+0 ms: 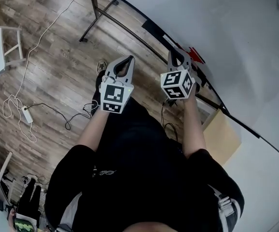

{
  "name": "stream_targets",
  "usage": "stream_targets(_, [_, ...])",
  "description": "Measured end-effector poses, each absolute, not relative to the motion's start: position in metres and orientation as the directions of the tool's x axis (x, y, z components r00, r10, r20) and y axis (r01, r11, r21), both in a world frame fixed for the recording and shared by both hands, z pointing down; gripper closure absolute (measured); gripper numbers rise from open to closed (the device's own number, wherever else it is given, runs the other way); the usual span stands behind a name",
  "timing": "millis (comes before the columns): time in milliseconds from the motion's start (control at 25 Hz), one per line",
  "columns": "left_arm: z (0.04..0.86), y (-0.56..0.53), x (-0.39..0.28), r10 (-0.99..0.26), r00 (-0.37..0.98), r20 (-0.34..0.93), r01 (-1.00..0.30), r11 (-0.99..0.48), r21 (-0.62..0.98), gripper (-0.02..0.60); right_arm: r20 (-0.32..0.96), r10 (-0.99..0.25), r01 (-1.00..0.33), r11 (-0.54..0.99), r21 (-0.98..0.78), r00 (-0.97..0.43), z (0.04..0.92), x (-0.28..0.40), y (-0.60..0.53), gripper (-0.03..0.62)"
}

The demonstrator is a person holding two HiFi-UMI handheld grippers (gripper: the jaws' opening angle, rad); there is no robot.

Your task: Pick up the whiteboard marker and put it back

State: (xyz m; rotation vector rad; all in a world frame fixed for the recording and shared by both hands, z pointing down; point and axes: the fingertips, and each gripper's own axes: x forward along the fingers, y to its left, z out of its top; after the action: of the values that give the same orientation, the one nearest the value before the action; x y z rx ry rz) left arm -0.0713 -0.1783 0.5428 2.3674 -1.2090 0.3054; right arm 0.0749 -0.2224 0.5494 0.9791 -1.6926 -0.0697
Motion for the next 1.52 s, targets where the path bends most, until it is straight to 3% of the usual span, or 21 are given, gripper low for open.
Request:
stream_targets(160, [0.551, -0.188, -0.077, -0.684, 0.604, 0.409, -0.797, -0.529, 0.292, 0.575, 0.796, -0.605, -0.542, 0.665, 0.513, 0.012, 0.564, 0.075, -0.236, 0.583])
stream_targets(240, [0.553, -0.193, -0.08, -0.679, 0.607, 0.412, -0.794, -0.537, 0.285, 0.575, 0.807, -0.59, -0.528, 0.675, 0.515, 0.033, 0.571, 0.076, -0.24, 0.501])
stream_targets(280, [0.554, -0.196, -0.082, -0.679, 0.606, 0.414, -0.795, -0.536, 0.283, 0.575, 0.814, -0.58, -0.524, 0.681, 0.512, 0.041, 0.575, 0.076, -0.242, 0.499])
stream_targets(880, [0.574, -0.205, -0.114, -0.687, 0.56, 0.464, -0.829, -0.47, 0.304, 0.575, 0.831, -0.521, -0.418, 0.723, 0.55, 0.192, 0.612, 0.083, -0.262, 0.523])
stream_targets(1520, [0.58, -0.206, -0.132, -0.696, 0.537, 0.476, -0.844, -0.437, 0.312, 0.575, 0.835, -0.487, -0.399, 0.733, 0.55, 0.257, 0.623, 0.079, -0.268, 0.543])
